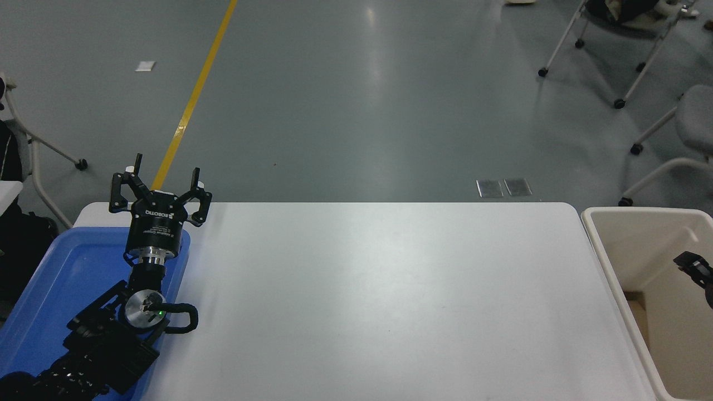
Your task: Pick up paper ball place in dustbin
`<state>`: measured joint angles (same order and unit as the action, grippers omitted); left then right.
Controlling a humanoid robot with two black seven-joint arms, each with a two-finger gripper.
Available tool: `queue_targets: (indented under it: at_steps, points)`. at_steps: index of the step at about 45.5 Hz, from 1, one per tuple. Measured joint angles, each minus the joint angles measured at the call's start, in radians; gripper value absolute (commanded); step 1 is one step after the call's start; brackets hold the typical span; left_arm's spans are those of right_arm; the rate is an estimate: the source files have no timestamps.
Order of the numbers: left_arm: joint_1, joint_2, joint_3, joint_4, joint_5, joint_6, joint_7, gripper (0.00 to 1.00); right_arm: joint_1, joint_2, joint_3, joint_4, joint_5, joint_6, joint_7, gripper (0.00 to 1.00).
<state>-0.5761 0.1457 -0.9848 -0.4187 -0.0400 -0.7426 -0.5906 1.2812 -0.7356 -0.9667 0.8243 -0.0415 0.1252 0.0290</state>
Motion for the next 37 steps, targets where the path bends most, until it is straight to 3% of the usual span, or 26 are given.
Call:
queue_targets:
  at_steps: [8, 19, 37]
  points:
    - [-0.001, 0.000, 0.000, 0.000, 0.000, 0.000, 0.000, 0.99, 0.327, -0.018, -0.128, 0.288, -0.057, 0.129, 0.001, 1.00]
    - [0.000, 0.000, 0.000, 0.000, 0.000, 0.000, 0.000, 0.99, 0.741, 0.101, -0.275, 0.667, -0.081, 0.251, 0.000, 1.00]
    - [0.001, 0.000, 0.000, 0.000, 0.000, 0.000, 0.000, 0.99, 1.062, 0.292, -0.345, 0.882, -0.058, 0.419, -0.003, 1.00]
